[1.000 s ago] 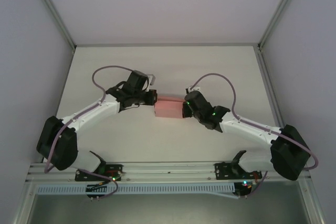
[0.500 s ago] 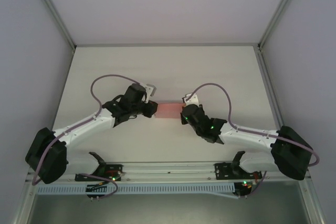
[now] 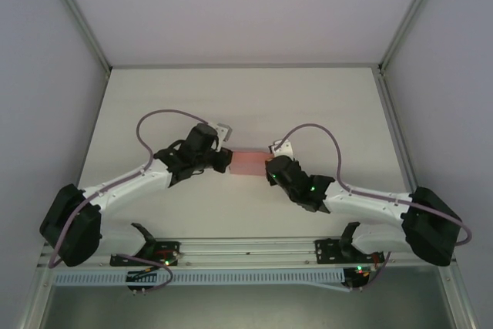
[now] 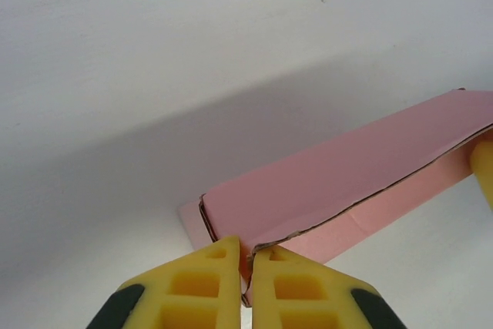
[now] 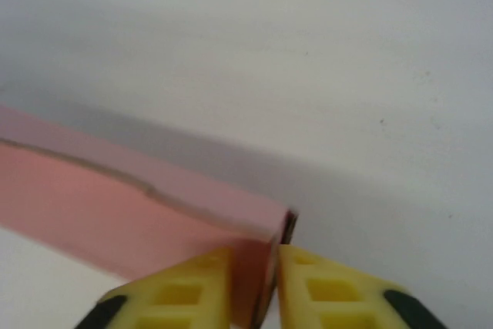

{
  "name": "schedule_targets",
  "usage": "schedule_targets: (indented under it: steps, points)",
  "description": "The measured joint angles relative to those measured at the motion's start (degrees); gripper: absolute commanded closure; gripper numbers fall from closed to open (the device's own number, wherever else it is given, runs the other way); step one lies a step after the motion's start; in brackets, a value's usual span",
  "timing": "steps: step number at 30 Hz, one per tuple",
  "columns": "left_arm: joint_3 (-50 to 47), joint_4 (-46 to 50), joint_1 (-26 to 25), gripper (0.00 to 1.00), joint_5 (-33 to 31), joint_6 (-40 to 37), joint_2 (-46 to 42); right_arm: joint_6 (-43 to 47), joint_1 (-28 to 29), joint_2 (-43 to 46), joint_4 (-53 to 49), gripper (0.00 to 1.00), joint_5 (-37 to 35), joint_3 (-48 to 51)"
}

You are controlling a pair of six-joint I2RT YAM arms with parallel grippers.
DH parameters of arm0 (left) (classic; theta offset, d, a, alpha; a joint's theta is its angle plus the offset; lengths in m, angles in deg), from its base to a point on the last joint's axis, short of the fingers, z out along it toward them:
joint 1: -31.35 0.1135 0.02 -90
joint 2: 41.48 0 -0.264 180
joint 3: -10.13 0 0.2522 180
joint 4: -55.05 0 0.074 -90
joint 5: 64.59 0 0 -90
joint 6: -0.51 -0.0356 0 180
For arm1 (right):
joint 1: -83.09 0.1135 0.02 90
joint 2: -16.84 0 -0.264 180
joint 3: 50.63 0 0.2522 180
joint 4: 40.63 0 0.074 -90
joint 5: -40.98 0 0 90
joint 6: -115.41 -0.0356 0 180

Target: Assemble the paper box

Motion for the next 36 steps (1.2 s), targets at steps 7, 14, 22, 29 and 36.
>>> schedule_targets:
  steps: [7,14,22,29,36]
  points:
    - [0.02,-0.09,-0.63,0.96,0.02,-0.22,0.0,-2.29,-1.36,10.05,-1.36,0.22,2.32,-1.68]
    - [0.39,0.66,-1.84,0.88,-0.17,-1.14,0.0,-11.98,-13.07,5.88,-4.52,0.41,7.76,-5.81]
    - [0.55,3.41,-2.36,0.82,-0.15,-1.22,0.68,-17.57,-14.8,-0.7,-6.47,0.54,15.63,-5.05]
    - [0.55,5.03,-2.82,0.63,1.4,-1.11,0.42,-23.28,-14.78,0.87,1.77,0.59,18.53,1.44]
    - [2.01,6.95,-2.36,0.36,2.86,1.68,-3.74,-26.51,-14.4,1.2,6.36,0.59,18.6,4.09]
